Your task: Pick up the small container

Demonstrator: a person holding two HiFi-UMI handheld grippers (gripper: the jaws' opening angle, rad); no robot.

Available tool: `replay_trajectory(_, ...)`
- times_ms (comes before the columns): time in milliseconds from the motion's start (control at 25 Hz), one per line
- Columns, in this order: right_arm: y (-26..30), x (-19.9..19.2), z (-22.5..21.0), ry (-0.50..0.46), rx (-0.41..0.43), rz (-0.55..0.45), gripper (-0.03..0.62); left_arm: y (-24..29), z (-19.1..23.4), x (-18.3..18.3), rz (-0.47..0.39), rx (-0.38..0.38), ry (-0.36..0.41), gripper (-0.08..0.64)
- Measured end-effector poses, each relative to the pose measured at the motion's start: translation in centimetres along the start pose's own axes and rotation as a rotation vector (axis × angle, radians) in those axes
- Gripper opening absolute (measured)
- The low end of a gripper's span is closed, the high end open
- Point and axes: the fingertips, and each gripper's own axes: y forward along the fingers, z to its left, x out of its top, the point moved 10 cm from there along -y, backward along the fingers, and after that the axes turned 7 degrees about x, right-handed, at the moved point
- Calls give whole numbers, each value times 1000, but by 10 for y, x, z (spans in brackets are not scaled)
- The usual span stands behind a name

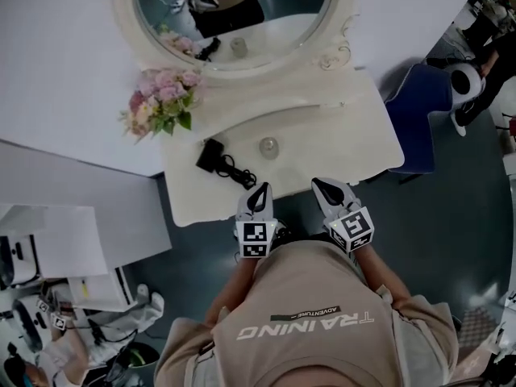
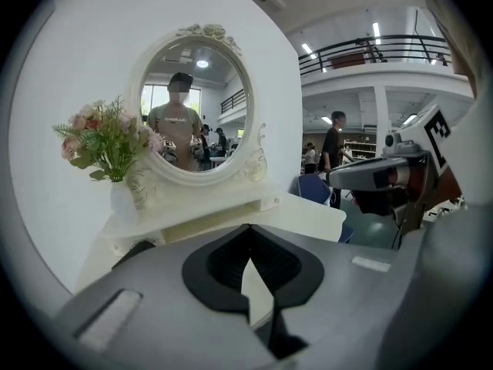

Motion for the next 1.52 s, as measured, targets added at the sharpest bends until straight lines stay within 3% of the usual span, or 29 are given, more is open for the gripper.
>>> replay_trajectory(320, 31, 4, 2, 16, -2, 23, 3, 24, 25, -4, 27, -46, 0, 18)
replay_trajectory(600, 44, 5, -19, 32, 32, 42, 3, 43, 29, -3, 65, -33, -22, 18)
replay_trajectory(880, 65, 3, -66, 30, 125, 50, 3, 66, 23, 14, 47, -17, -69, 18)
replay_trajectory(1240, 95, 14, -127, -22, 272, 58, 3, 103, 16, 36, 69, 82, -39, 18)
replay_trajectory(1320, 98, 13, -134, -17, 295, 62, 3, 110, 16, 38, 75, 99, -90, 18)
replay_trajectory(1440, 103, 13, -140, -19, 326, 74, 3, 118, 21, 37, 74, 112, -239, 18)
replay_trajectory(1520, 105, 12, -142, -22, 342, 81, 3, 121, 23, 34, 76, 129, -271, 20)
